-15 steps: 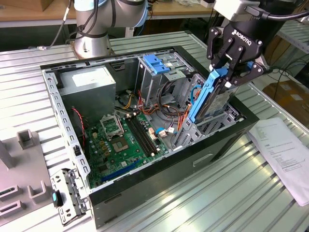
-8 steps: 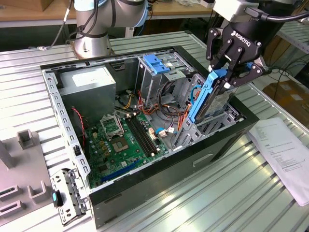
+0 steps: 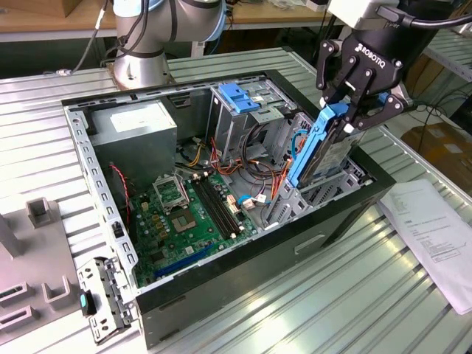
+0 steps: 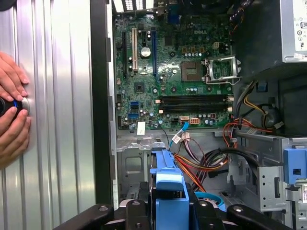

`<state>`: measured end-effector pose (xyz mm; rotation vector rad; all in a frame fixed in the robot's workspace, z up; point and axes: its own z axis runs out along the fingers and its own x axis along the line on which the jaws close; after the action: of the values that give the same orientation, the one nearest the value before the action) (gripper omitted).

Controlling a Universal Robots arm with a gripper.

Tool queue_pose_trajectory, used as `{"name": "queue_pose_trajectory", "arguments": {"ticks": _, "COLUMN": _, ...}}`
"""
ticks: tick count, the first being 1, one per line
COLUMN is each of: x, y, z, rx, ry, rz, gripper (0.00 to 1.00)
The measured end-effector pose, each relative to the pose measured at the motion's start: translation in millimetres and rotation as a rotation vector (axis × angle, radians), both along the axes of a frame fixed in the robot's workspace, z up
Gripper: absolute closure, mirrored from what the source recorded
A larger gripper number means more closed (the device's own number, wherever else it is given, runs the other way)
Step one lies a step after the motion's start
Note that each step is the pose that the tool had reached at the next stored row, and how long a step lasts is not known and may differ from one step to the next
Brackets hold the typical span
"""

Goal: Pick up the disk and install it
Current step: 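Insert the disk into the insertion slot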

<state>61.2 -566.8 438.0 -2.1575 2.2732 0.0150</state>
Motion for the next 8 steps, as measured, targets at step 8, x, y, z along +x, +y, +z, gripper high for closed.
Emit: {"name": "queue_pose_trajectory", "arguments": {"ticks": 8, "x": 0.0, "y": 0.0, "z": -1.0, "rx": -0.0002, "ry": 0.0001, "rz": 0.019, "gripper": 0.63}}
